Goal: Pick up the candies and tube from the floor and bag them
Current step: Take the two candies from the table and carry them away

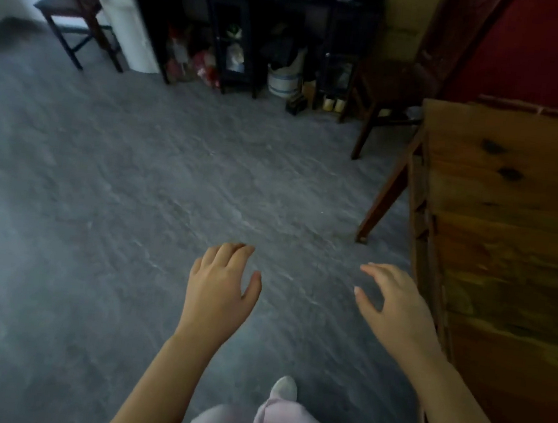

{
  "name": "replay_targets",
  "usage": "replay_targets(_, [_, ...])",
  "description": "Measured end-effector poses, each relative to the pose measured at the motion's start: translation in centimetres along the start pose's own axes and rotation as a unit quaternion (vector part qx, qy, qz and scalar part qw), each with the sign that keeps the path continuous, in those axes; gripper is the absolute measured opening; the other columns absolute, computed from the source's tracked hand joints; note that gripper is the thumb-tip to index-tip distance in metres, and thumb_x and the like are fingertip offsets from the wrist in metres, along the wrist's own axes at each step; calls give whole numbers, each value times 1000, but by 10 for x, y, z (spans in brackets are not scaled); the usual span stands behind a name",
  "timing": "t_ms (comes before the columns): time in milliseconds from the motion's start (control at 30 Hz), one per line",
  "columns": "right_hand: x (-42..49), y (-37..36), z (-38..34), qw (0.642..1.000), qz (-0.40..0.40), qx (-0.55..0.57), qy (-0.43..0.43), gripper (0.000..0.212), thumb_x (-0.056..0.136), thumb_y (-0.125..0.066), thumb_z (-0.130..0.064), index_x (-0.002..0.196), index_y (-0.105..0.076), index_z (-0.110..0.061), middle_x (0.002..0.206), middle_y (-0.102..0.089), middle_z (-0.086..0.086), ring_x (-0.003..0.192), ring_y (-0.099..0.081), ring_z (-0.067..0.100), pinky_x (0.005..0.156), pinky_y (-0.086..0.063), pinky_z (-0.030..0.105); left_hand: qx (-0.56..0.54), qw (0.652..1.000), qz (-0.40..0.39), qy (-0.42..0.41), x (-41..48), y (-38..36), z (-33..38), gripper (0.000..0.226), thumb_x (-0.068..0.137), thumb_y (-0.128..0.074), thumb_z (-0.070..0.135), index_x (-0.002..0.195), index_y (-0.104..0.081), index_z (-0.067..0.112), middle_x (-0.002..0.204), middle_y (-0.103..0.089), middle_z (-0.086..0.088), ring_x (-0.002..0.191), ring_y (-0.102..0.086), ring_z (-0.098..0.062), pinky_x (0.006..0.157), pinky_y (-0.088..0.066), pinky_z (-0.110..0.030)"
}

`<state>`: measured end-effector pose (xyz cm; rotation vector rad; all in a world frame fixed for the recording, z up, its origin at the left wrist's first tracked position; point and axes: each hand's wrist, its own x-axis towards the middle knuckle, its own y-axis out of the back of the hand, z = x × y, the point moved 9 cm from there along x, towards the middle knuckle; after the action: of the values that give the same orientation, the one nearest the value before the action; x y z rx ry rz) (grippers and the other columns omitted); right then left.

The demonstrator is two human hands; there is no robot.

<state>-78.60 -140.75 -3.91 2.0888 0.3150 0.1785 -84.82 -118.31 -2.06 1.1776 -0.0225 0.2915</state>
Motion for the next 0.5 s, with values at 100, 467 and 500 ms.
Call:
replay_targets(100, [30,18,12,999,38,-6,-36,36,85,-58,-23,119,-54,-12,124,-55,7,119,-45,20,94,-32,26,-15,998,-17,-53,49,-10,20,44,81,-41,36,106,-62,7,105,-66,-9,93,-61,-30,79,-47,-39])
replay_targets(467, [127,61,63,964,159,-36,-209,34,83,-60,-21,115,-55,-11,116,-59,9,109,-52,23,86,-39,27,-55,959,-114,-252,237,-81,77,45,80,-40,35,105,-63,6,104,-67,-11,92,-62,-32,76,-50,-43])
replay_targets(500, [140,69,64,959,177,-35,-219,34,83,-61,-20,115,-56,-10,115,-59,9,108,-53,24,85,-40,27,-58,953,-121,-270,255,-86,83,45,80,-40,36,105,-63,6,104,-67,-11,93,-62,-33,75,-50,-43])
